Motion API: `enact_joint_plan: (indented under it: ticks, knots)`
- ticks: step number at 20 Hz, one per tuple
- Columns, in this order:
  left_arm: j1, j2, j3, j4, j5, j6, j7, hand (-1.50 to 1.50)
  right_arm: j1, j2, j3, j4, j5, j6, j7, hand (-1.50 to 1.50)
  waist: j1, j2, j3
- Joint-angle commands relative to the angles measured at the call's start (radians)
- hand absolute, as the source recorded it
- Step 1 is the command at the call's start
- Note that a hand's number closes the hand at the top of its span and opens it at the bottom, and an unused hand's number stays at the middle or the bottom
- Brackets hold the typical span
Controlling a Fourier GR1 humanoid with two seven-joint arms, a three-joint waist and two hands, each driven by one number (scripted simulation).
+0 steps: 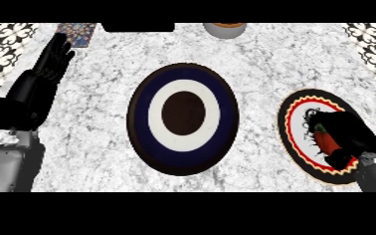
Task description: Pick the bell pepper from the plate and place it in the plate
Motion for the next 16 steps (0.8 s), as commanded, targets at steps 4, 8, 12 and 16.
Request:
enact_joint_plan:
  ticks: [4, 8, 12, 16]
  knots:
    - [0.074, 0.019, 0.043, -0.013, 0.013, 0.001, -0.005, 0.00, 0.306, 0.120, -0.237, -0.013, -0.113, -0.277, 0.190, 1.50, -0.084, -0.011, 0.012]
    - [0.053, 0.003, 0.020, -0.043, -0.001, 0.008, 0.003, 0.00, 0.461, 0.195, -0.251, -0.213, -0.076, -0.466, 0.218, 1.50, -0.040, -0.002, 0.010]
    - [0.019, -0.029, -0.018, -0.009, -0.043, 0.023, -0.006, 0.00, 0.626, 0.242, -0.205, -0.469, -0.076, -0.495, 0.198, 1.50, -0.019, 0.005, 0.010]
    - [0.018, -0.005, 0.004, -0.050, -0.024, 0.011, 0.024, 0.00, 0.705, 0.255, -0.179, -0.699, -0.161, -0.515, 0.112, 1.50, -0.015, 0.002, 0.010]
